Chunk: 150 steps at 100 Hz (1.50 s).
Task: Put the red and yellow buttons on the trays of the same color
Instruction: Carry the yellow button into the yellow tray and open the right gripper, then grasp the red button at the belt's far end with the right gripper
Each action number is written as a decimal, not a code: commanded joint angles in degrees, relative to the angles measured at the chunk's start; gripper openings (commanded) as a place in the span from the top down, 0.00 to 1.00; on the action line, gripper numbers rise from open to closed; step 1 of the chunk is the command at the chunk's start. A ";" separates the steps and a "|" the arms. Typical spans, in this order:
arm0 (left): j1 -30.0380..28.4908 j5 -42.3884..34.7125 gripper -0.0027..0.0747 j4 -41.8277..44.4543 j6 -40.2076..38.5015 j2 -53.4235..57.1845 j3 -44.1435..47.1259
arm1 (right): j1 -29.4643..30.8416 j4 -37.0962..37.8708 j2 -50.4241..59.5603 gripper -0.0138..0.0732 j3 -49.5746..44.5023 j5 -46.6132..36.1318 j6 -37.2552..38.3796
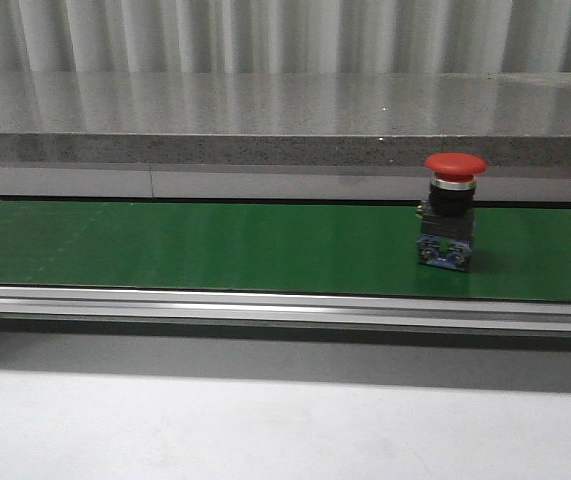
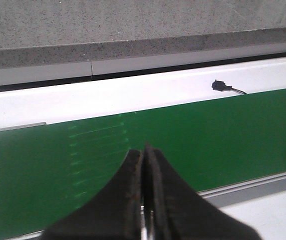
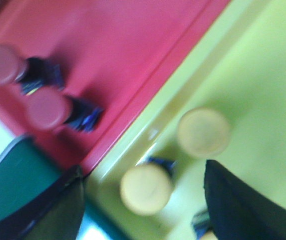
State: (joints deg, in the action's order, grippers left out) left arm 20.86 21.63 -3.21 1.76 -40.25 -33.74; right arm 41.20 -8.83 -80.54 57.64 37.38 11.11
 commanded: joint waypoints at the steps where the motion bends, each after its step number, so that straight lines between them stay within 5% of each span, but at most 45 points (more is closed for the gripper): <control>1: 0.48 -4.29 0.99 -0.58 -0.17 0.32 -1.51 | -2.55 -0.49 4.61 0.25 1.40 1.80 -1.00; 51: 0.48 -4.29 0.99 -0.58 -0.17 0.32 -1.51 | -24.52 -0.55 8.72 0.25 1.40 18.39 -9.01; 83: 0.48 -4.29 0.99 -0.58 -0.17 0.32 -1.51 | -36.51 -0.94 8.67 0.25 1.40 21.84 -16.35; 114: 0.48 -4.29 0.99 -0.58 -0.17 0.32 -1.51 | -41.30 -6.49 3.99 0.25 2.00 18.28 -26.59; 150: 0.48 -4.29 0.99 -0.58 -0.17 0.32 -1.51 | -41.39 -4.12 -3.01 0.29 5.61 7.80 -27.01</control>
State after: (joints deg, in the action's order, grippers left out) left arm 20.86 21.63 -3.21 1.76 -40.25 -33.74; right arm -0.25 -13.27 -84.52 61.17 48.27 -14.89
